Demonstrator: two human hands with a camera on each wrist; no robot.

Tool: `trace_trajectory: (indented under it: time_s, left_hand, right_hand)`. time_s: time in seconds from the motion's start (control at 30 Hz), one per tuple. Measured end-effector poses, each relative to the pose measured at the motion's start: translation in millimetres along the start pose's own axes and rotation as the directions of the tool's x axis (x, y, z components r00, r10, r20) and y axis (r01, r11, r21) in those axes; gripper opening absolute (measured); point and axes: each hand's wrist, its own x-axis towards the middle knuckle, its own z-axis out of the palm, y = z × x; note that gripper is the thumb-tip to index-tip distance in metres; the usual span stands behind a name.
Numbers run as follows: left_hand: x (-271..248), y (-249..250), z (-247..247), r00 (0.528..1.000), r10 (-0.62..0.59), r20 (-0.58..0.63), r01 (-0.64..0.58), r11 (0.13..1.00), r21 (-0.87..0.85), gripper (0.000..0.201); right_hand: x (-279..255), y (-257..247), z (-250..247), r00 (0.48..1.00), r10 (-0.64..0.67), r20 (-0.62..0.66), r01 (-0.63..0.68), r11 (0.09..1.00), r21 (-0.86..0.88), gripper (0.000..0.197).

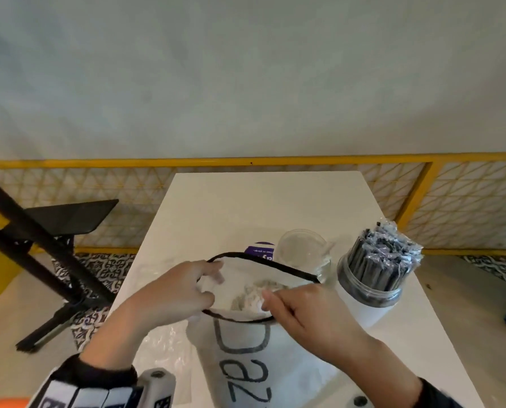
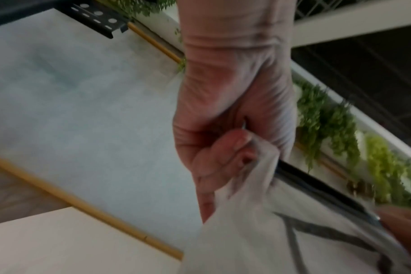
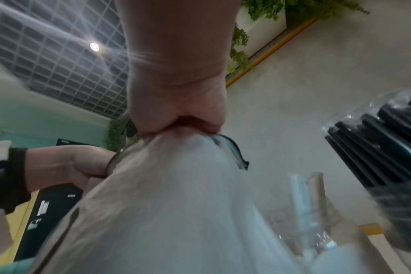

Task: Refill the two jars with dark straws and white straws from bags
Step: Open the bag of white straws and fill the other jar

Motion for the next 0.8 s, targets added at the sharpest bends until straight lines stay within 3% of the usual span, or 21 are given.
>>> trace_trajectory:
  time_s: [0.1, 0.23, 0.33, 0.47, 0.63, 0.8]
  left_hand:
    - [13.1, -22.3, 25.0, 0.998, -0.062, 0.011, 0.059, 0.984, 0.170, 0.054]
    - [39.3, -49.7, 59.7, 0.983, -0.149, 0.104, 0.117, 0.957, 0.266, 0.084]
    - [58.4, -67.3, 76.0, 0.949, -0.217, 0.228, 0.135, 0.935, 0.327, 0.088]
    - [75.4, -81.4, 86.9, 0.906, -0.256, 0.338, 0.130, 0.926, 0.354, 0.095]
    - [85.5, -96.5, 96.8, 0.918, -0.216, 0.332, 0.105, 0.941, 0.323, 0.098]
    - [87.2, -108.8, 103.7, 0.935, -0.164, 0.315, 0.146, 0.986, 0.083, 0.084]
  right_hand:
    - [8.1, 5.7, 25.6, 0.970, 0.155, 0.185, -0.119, 0.974, -0.192, 0.045]
    - [11.7, 15.4, 79.2, 0.828, 0.389, 0.403, -0.231, 0.893, -0.386, 0.045]
    - [16.5, 22.3, 111.1, 0.764, 0.486, 0.425, -0.307, 0.852, -0.424, 0.051]
    - [30.5, 28.8, 131.3, 0.698, 0.532, 0.479, -0.276, 0.818, -0.505, 0.058]
    - [34.8, 31.1, 153.7, 0.613, 0.634, 0.470, -0.325, 0.746, -0.581, 0.073]
    - [37.4, 35.3, 170.7, 0.565, 0.707, 0.426, -0.406, 0.688, -0.602, 0.075]
